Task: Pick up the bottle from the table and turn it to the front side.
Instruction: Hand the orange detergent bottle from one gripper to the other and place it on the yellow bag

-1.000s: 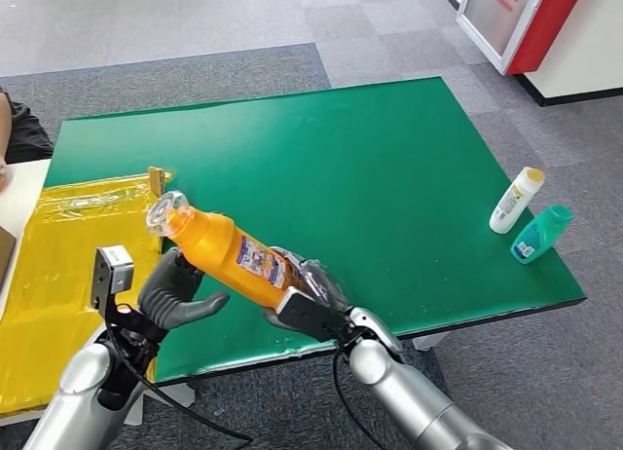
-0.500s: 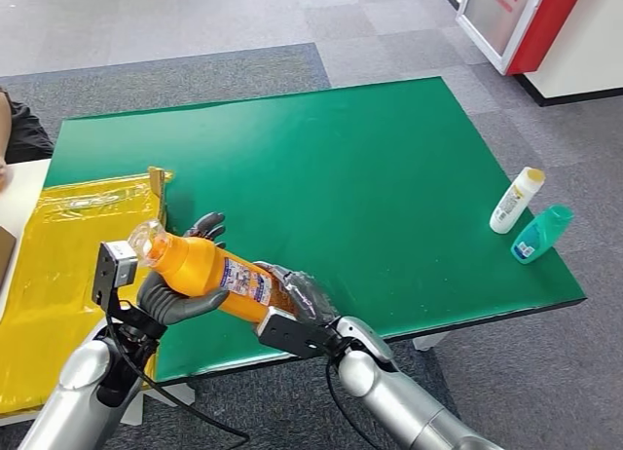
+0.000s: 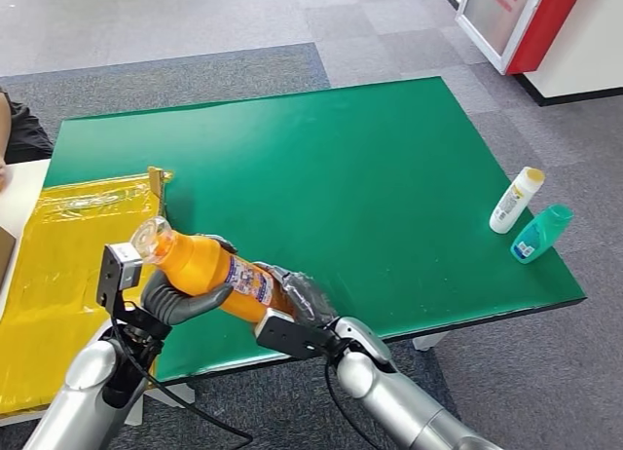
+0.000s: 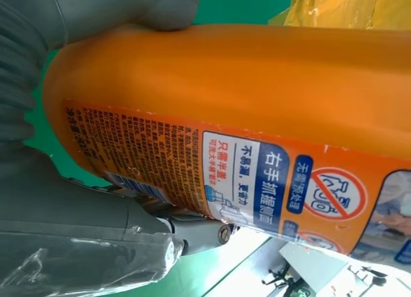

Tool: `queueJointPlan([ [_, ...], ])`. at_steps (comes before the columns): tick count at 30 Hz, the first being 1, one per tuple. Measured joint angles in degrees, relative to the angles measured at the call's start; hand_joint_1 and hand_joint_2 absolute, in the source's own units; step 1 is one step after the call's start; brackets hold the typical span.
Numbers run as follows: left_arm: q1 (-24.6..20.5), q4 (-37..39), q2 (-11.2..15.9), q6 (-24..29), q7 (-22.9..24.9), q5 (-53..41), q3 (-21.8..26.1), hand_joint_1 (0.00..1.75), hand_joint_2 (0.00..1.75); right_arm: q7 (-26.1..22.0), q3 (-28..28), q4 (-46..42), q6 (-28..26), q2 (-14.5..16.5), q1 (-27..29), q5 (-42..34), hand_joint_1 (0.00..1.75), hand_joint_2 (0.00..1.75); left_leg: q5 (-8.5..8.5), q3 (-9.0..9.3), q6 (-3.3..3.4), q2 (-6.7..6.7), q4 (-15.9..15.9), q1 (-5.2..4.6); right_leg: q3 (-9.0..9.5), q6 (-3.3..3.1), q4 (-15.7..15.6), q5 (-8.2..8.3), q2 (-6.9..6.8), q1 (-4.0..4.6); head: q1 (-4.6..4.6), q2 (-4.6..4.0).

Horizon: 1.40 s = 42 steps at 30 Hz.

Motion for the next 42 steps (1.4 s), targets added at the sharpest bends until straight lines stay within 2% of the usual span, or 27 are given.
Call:
queueJointPlan([
  [3,-0.06,0.00,-0.08,-0.04,-0.16,0.04,-0.02,1.75,1.75,-0.04,0.30,-0.02,-0.11,0.02,0.03,0.04,0.03,1.75,0.00,0.00,0.00,0.00,0.00,0.00,0.00,0.00,0.00,0.00,0.00,0.00,0.00,0.00],
  [4,-0.10,-0.01,-0.09,0.01,-0.19,0.03,-0.03,1.75,1.75,-0.07,0.38,-0.06,-0.31,0.02,0.04,0.09,0.00,1.75,0.00,0.00,0.00,0.00,0.00,0.00,0.00,0.00,0.00,0.00,0.00,0.00,-0.01,0.00],
  [10,-0.75,-0.71,0.21,1.65,-0.20,-0.84,0.04,1.75,1.75,-0.07,0.27,-1.01,-2.58,-0.03,0.95,-0.11,0.00,1.75,0.00,0.00,0.00,0.00,0.00,0.00,0.00,0.00,0.00,0.00,0.00,0.00,0.00,0.00],
  [13,-2.03,-1.80,1.38,2.95,1.03,-2.27,0.73,1.75,1.75,-0.37,-0.99,-2.49,-4.29,-0.21,2.34,-1.50,0.00,1.75,0.01,0.00,0.00,0.00,0.00,0.00,0.00,0.00,0.00,0.00,0.00,0.00,0.00,0.00],
  [21,-9.24,-4.88,7.89,3.57,8.15,-7.23,4.68,1.75,1.75,-3.05,-8.46,-8.95,-4.26,-1.81,8.15,-5.80,0.00,1.75,0.04,0.00,-0.04,0.00,0.00,0.01,-0.01,-0.03,0.01,0.02,0.00,0.02,-0.01,0.00],
  [26,-18.34,-3.79,13.70,-2.25,15.12,-13.10,3.86,1.75,1.75,-4.14,-13.03,-11.63,-3.16,-2.36,11.09,-6.44,0.00,1.75,0.09,-0.02,-0.08,0.00,0.00,0.02,-0.08,-0.09,0.01,0.09,0.00,0.02,0.01,0.00],
  [30,-27.99,0.50,17.61,-9.49,19.86,-16.64,-0.65,1.75,1.75,-4.85,-15.50,-12.04,-2.26,-2.43,12.05,-6.63,0.00,1.75,0.13,-0.02,-0.08,0.00,0.00,0.02,-0.10,-0.11,0.02,0.14,0.01,0.03,-0.01,0.00],
  [34,-34.76,5.13,19.47,-14.40,21.89,-18.62,-7.58,1.75,1.75,-5.15,-16.58,-12.05,-1.68,-2.43,12.16,-6.69,0.00,1.75,0.15,-0.03,-0.07,0.01,0.00,0.02,-0.08,-0.10,0.02,0.16,0.01,0.02,-0.01,0.00],
  [38,-38.21,8.55,20.74,-17.23,22.35,-18.80,-14.51,1.75,1.75,-5.22,-16.75,-12.04,-1.41,-2.43,11.97,-6.71,0.00,1.75,0.15,-0.04,-0.08,0.02,0.00,0.01,-0.07,-0.11,0.03,0.17,0.05,0.01,0.01,0.00],
  [42,-38.84,10.40,22.71,-18.48,22.30,-18.79,-20.43,1.75,1.75,-5.14,-16.73,-11.99,-1.04,-2.41,11.49,-6.69,0.00,1.75,0.15,-0.05,-0.08,0.03,0.00,0.03,-0.10,-0.11,0.04,0.16,0.05,0.02,-0.01,0.00],
])
